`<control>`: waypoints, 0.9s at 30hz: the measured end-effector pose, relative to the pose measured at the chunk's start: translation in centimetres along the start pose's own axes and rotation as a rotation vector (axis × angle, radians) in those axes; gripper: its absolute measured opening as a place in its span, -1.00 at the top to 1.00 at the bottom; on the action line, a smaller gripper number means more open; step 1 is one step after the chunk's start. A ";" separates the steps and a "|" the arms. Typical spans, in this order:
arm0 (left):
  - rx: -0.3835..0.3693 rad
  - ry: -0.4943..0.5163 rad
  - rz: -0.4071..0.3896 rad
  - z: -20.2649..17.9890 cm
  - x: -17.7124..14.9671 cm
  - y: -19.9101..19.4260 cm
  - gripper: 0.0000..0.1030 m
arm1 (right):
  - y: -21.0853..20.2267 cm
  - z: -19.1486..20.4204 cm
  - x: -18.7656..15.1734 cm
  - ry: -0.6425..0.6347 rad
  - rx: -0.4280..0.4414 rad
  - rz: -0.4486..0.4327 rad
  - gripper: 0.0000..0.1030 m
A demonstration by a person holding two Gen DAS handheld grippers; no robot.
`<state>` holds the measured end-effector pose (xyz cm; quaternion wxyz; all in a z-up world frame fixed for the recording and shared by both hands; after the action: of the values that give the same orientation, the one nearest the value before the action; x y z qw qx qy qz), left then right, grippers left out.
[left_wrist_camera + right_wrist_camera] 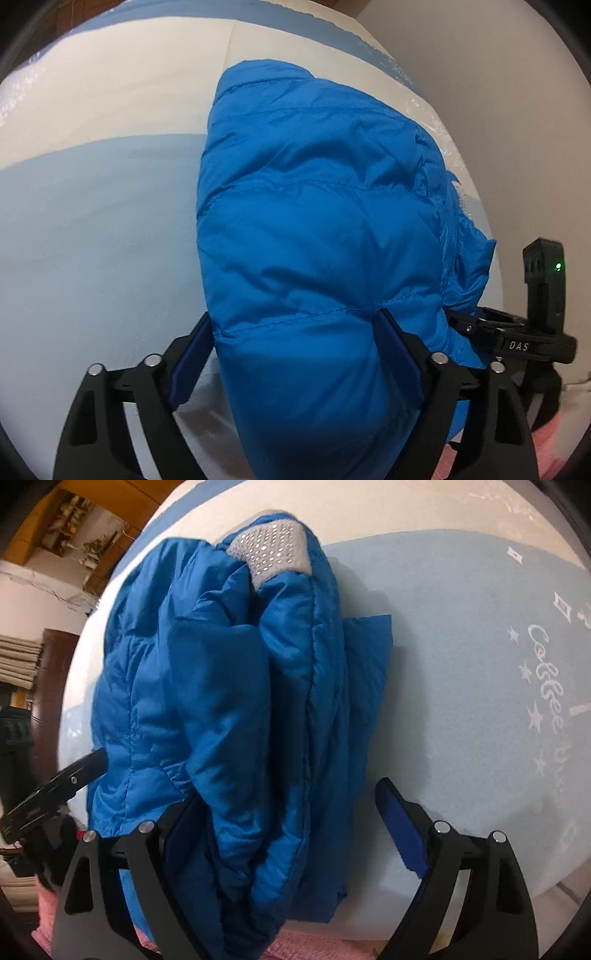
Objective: Fold large clothes
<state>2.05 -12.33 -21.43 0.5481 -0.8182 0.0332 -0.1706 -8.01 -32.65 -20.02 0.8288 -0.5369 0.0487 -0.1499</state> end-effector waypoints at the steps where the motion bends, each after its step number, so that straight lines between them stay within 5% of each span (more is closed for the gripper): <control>1: 0.014 0.008 -0.004 -0.3 0.0 0.1 -0.52 | 0.2 0.4 0.1 0.006 0.025 0.007 -0.45; 6: -0.008 0.011 -0.032 -1.0 0.4 -0.3 -0.23 | -0.5 0.9 0.4 0.031 0.139 -0.017 0.11; 9: 0.006 0.034 -0.066 -1.8 0.4 -1.0 -0.05 | -1.3 2.3 -0.3 -0.035 0.084 -0.046 0.30; 14: 0.070 0.069 -0.124 -2.9 -0.3 -3.1 0.15 | -2.3 4.3 -0.6 -0.098 -0.032 -0.078 0.39; 21: 0.057 0.063 -0.177 -2.8 1.1 -5.3 0.20 | -5.1 7.4 -1.1 -0.176 -0.028 -0.143 0.44; 27: 0.095 0.062 -0.286 -2.2 3.6 -9.0 0.21 | -6.0 11.7 1.9 -0.262 -0.012 -0.209 0.45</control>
<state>3.49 -11.57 -11.60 0.5549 -0.7821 -0.0748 -0.2736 -4.56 -25.29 -9.51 0.8047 -0.5588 -0.1152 -0.1638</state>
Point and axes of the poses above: each gripper's, at about its wrist camera, not at the fingertips, and y roughly the way its jaws point, z to its left, x to its top, the point moved 7 cm from there along y, roughly the way its jaws point, and after that the axes turned 3 degrees about x, right-handed, at the moved point
